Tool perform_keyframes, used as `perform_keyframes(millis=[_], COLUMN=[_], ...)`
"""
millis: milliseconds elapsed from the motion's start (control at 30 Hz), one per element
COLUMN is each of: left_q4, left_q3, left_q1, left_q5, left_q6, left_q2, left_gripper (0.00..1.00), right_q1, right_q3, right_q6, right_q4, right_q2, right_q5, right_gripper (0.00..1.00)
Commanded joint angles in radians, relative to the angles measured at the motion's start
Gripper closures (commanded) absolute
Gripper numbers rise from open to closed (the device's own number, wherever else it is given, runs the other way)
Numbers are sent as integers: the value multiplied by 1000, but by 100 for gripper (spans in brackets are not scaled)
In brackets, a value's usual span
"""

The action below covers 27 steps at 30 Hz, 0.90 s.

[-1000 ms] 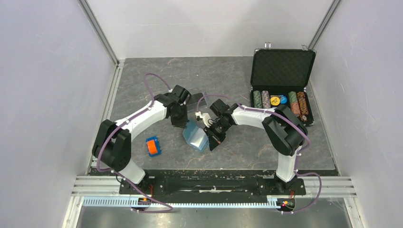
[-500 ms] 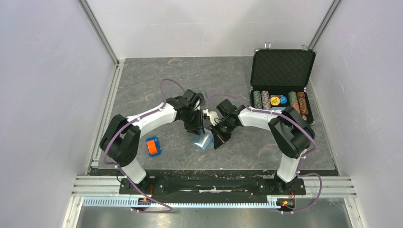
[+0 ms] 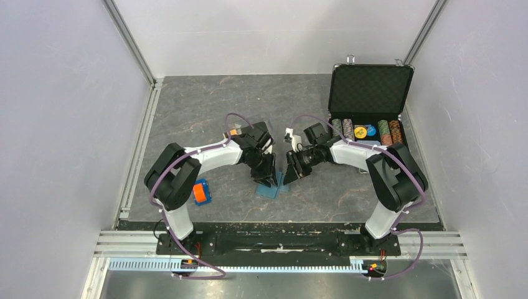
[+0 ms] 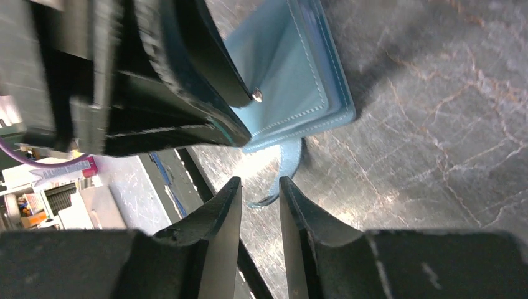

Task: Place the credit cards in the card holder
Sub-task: Close the card holder at the center of the board.

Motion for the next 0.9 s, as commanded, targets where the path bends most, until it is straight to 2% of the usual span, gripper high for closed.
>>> perform_keyframes(millis=[0, 200, 567, 733, 867], left_q4=[15, 8, 7, 61, 133], left_q3=[-6, 4, 3, -26, -50], left_q1=[-18, -25, -25, -26, -26], left_q5=[29, 38, 30, 37, 71], left_q6=[9, 12, 7, -29, -69], left_q2=[21, 36, 9, -46, -72], left_gripper=[62, 62, 67, 59, 57], right_q1=[-11, -11, -7, -7, -6], right_q3=[15, 54, 82, 58, 52], right_q6=[37, 89, 197, 196, 182], right_q4=[98, 164, 238, 220, 198], right_q2=[-48, -11, 137, 170, 174], right_q5=[-81, -95, -34, 15, 41], right_gripper=[69, 71, 89, 94, 95])
